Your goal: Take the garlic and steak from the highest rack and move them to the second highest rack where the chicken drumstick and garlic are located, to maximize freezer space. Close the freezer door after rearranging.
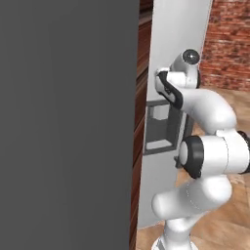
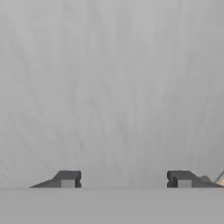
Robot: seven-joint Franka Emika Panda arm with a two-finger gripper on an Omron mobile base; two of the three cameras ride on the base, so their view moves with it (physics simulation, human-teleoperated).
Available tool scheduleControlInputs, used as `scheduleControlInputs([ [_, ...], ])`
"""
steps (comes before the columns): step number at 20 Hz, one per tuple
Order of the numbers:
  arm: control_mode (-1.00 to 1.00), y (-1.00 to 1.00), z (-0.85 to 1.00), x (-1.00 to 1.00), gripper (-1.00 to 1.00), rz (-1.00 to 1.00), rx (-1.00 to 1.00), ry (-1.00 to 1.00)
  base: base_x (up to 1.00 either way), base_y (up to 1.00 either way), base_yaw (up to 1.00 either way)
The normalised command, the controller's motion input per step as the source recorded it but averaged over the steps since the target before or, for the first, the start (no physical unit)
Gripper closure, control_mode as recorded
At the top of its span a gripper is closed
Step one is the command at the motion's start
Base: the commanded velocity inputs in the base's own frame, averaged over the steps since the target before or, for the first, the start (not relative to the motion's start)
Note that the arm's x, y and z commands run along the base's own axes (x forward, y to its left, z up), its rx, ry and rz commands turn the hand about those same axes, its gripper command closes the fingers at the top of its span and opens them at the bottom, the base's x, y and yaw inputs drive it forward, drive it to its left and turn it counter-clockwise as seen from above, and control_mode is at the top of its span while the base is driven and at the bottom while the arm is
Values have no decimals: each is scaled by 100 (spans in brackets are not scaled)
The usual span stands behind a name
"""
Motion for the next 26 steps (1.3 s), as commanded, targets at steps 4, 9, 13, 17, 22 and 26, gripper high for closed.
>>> scheduleControlInputs([
  [4, -100, 7, -29, 99, -100, 41, 1, 0, 0, 0, 0],
  [9, -100, 24, -32, 63, -100, 49, 0, 0, 0, 0, 0],
  [13, -100, 43, -25, 25, -100, 54, 0, 0, 0, 0, 0],
  [17, -100, 48, -12, 11, -100, 49, 0, 1, 0, 0, 0],
  [22, -100, 52, -1, 0, -100, 49, 0, 2, 0, 0, 0],
  [26, -100, 40, -6, -20, -100, 27, -11, 0, 0, 0, 0],
])
